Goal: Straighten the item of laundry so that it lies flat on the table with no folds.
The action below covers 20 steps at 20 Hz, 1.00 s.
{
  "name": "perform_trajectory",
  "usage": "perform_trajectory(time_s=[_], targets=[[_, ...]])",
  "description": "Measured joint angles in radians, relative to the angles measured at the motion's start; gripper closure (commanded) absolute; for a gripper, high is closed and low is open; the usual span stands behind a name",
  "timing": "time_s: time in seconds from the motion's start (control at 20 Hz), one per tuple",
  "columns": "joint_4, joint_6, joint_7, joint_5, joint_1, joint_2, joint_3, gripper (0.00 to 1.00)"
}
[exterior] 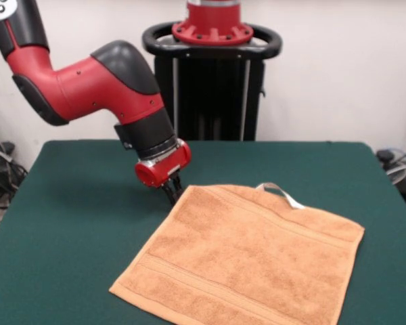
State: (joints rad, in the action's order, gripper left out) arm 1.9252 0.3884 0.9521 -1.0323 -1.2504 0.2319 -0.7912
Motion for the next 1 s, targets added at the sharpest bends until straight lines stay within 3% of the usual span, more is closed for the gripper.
perform_trajectory(time_s=[0.45, 0.7, 1.0], targets=[[-0.017, 0.026, -0.088, 0.089, -0.117, -0.114, -0.03, 1.0], [-0.047, 0.1, -0.276, 0.162, -0.193, -0.204, -0.052, 1.0], [-0.087, 0.191, -0.469, 0.225, -0.213, -0.25, -0.064, 1.0]])
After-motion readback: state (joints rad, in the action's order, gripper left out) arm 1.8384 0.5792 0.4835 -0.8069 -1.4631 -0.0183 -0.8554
